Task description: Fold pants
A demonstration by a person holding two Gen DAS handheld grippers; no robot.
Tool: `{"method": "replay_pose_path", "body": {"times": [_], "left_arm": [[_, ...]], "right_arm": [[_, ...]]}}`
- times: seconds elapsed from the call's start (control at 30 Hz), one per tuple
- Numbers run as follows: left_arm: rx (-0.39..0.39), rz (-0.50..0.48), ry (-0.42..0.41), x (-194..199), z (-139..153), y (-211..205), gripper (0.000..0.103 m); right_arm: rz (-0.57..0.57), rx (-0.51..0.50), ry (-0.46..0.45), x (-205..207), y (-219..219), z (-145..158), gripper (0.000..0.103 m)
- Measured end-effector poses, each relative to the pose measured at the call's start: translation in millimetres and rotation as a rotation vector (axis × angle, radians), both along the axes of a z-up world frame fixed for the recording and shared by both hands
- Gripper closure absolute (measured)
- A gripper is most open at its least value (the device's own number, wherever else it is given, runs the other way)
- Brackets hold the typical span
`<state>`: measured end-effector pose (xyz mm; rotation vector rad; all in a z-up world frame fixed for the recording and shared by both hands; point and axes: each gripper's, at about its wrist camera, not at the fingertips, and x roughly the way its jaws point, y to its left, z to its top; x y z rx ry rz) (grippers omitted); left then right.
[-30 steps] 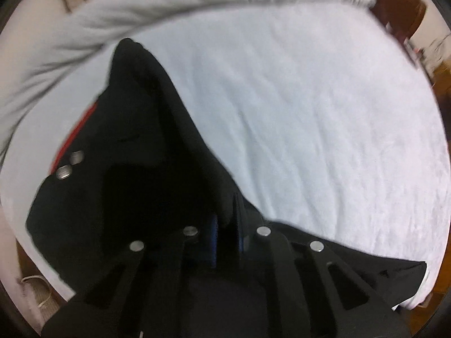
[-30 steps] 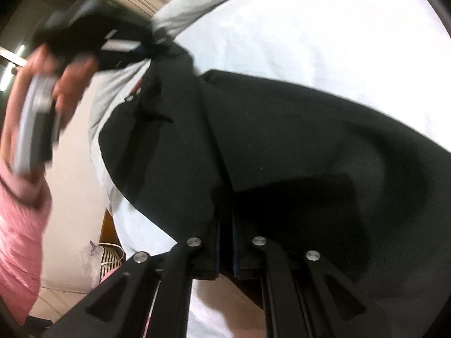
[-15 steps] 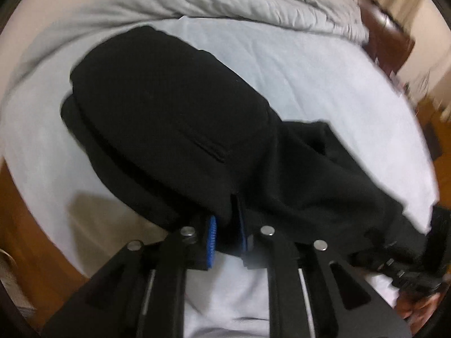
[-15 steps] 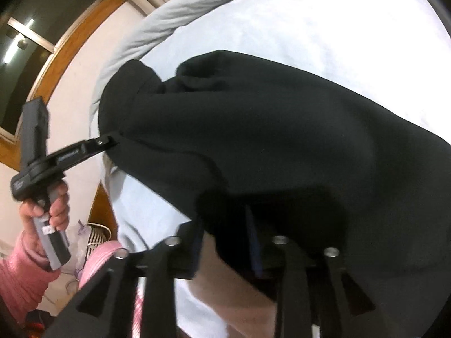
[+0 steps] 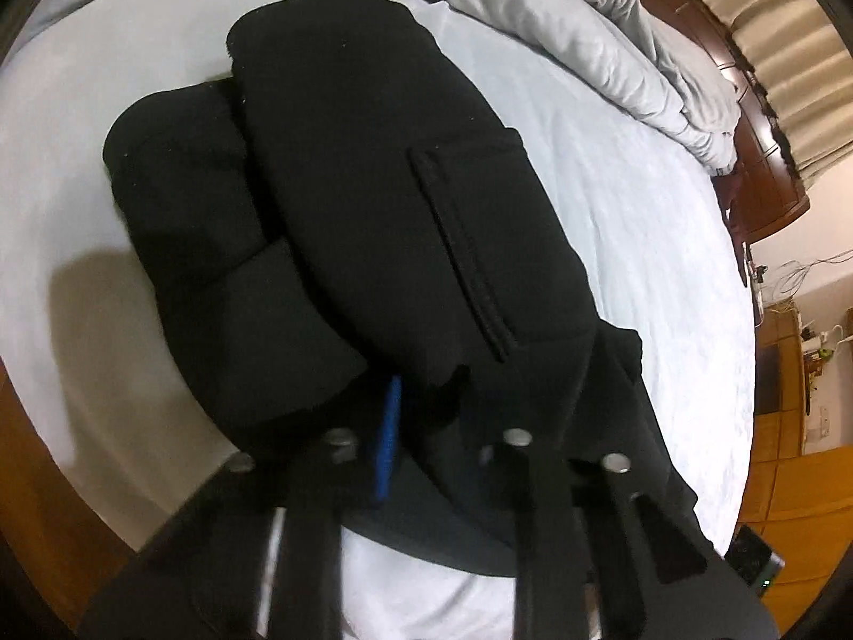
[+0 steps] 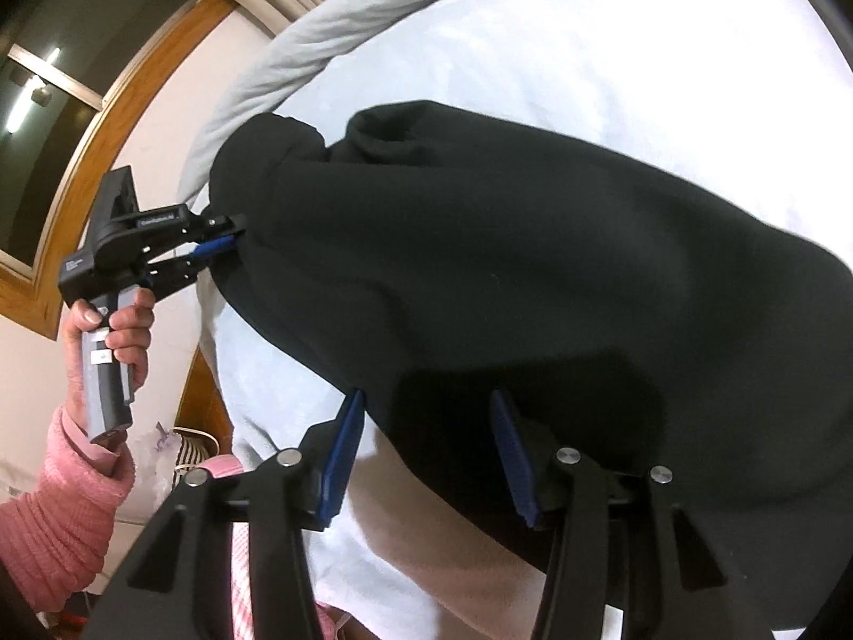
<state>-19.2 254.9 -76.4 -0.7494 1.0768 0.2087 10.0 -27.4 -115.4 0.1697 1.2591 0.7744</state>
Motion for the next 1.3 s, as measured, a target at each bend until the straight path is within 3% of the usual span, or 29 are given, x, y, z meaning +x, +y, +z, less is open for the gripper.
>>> {"method": "replay_pose_path", "body": {"times": [0.23,0.33,0.43,0.6,0.7,0.8,0.9,0.97,1.07,1.13,1.2,1.3], "left_arm": [[0.164,0.073,-0.119,-50.9,37.6,-24.4,0.09],[0.226,0.054,-0.065,-65.3,21.0,-32.8,0.089],[0.204,0.02,-0.013,-58.7,-6.9,-25.6,0.086],[0.268,-0.052,0.003,-59.4,20.7,-39.4,0.073],[0.317,-0.089,-0.029,-68.0,45.9,-52.3,0.07],[0.314,-0.112,-0.099,-65.8,68.2,-60.5,0.07],[0.327,-0.125,-0.118,-45.3,71.5,-64.8,0.069],[0.333,-0.125,-0.083,-24.0,56.4,-56.9,0.067],[0.315,-0.115,0.037,-10.7,15.5,-35.4,0.069],[0.305,-0.113,0.031,-9.7,6.1,-33.7,0.068],[0.321,-0.123,0.011,-12.2,16.2,-38.4,0.068],[0.284,-0.115,-0.038,-16.1,30.8,-40.0,0.054]], "right_arm": [[-0.004,-0.005,0.007,4.5,-4.2,-1.6,0.054],[-0.021,-0.019,0.02,8.4,-0.7,-5.1,0.054],[-0.017,-0.043,0.018,10.1,6.4,-2.8,0.054],[-0.001,-0.07,-0.016,8.4,6.4,9.7,0.053],[0.006,-0.044,-0.061,8.3,8.2,29.8,0.053],[0.024,-0.038,-0.079,8.4,17.8,41.0,0.053],[0.047,-0.095,-0.057,8.6,33.0,28.0,0.053],[0.05,-0.116,-0.017,8.4,36.5,11.2,0.053],[0.033,-0.105,0.021,11.3,33.4,-10.4,0.055],[0.041,-0.092,0.031,13.7,30.9,-4.2,0.055],[0.054,-0.068,-0.011,16.7,27.8,14.4,0.053],[0.058,-0.013,-0.07,31.7,31.9,44.9,0.053]]}}
